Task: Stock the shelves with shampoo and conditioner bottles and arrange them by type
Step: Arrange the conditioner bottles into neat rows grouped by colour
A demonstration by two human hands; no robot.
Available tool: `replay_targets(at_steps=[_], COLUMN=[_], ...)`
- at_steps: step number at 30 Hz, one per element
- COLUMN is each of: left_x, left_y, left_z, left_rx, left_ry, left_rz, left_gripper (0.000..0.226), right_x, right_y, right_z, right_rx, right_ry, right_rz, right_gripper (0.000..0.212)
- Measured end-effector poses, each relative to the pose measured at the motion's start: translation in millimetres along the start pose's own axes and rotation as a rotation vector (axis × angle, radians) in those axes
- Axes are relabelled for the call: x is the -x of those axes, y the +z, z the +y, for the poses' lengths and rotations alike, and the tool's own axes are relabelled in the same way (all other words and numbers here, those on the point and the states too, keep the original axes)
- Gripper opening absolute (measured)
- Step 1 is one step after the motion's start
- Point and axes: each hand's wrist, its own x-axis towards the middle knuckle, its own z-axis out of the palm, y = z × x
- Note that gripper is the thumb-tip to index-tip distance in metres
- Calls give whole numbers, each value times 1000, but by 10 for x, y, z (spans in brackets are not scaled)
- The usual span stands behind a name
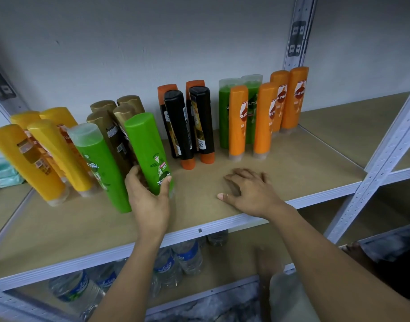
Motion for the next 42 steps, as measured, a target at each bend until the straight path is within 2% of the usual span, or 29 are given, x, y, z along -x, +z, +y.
replay_targets(at_steps=[5, 10, 15, 18, 20, 24, 27, 31, 36, 42], left_x=[174, 430, 514, 527, 485, 305, 204, 110, -7, -57], left_y=[-11, 76, 265, 456, 632, 1074, 1345, 1601, 1874, 2025], left_z=[91, 139, 301, 406, 473, 496, 461, 452, 461, 452], left_rx=[-109, -119, -255, -130, -84, -99, -81, -57, -41, -94], left_ry=[21, 205, 240, 304, 255, 145, 91, 5, -55, -35], left_rz=[-17, 27, 125, -73, -258, -567, -666, -633, -572, -522], left_gripper=[82, 74, 64, 50, 47, 52, 58, 64, 72, 49], right_x=[9, -40, -57, -85, -111, -158, -223, -336, -567, -846], right_y=[-23, -64, -89, -116, -131, -163, -186, -187, -170, -163], right_z=[5, 95, 163, 221, 273, 392, 475, 609, 719, 753], right_rx=[-24, -139, -215, -293, -345, -426, -466, -523, -578, -628], right_ry=[-4, 9, 35, 74, 99, 167, 229, 267, 268, 270], right_rz=[21, 117, 181, 236, 299, 445, 530, 622, 640, 616], right_gripper=[71, 59, 53, 57, 58, 54, 57, 60, 73, 84])
